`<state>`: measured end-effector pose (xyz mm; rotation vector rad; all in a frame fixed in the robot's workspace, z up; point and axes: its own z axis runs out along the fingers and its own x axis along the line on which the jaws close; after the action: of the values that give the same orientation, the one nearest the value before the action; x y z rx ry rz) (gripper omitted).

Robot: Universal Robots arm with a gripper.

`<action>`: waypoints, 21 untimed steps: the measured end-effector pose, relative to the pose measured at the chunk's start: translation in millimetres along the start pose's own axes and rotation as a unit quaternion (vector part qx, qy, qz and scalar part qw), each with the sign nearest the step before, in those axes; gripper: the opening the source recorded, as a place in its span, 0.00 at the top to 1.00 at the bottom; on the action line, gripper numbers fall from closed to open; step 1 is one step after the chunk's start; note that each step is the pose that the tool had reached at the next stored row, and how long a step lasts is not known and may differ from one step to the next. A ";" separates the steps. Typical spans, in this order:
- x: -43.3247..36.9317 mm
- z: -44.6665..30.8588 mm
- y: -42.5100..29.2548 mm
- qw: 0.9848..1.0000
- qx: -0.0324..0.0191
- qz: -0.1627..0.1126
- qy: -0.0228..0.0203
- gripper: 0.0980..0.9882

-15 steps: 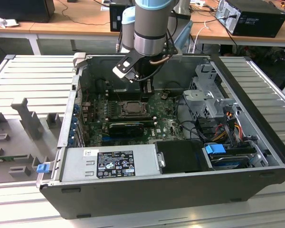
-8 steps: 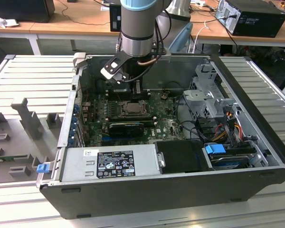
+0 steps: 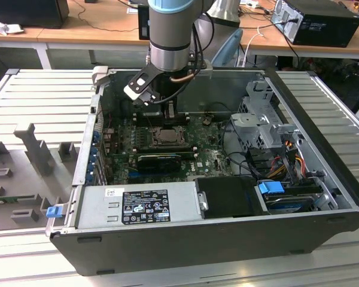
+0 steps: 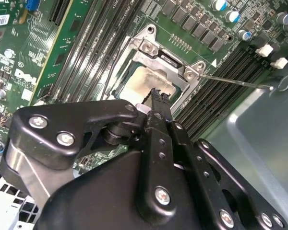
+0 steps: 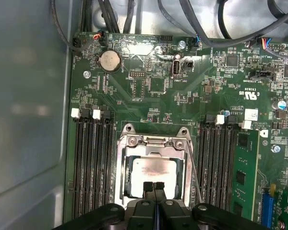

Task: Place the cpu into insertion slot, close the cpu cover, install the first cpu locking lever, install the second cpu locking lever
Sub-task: 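Install the first cpu locking lever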

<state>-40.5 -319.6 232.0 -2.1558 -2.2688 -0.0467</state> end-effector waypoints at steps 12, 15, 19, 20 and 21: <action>0.5 -17.8 0.2 1.000 0.000 0.000 0.000 0.99; 0.7 -22.1 0.3 1.000 0.000 0.000 0.000 0.99; 0.8 -27.7 0.3 1.000 0.000 0.000 0.000 0.99; 0.8 -28.7 0.4 1.000 0.000 0.000 0.000 0.99; 0.9 -30.3 0.4 1.000 0.000 0.000 0.000 0.99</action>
<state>-40.5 -319.6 262.3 -2.1561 -2.2689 -0.0464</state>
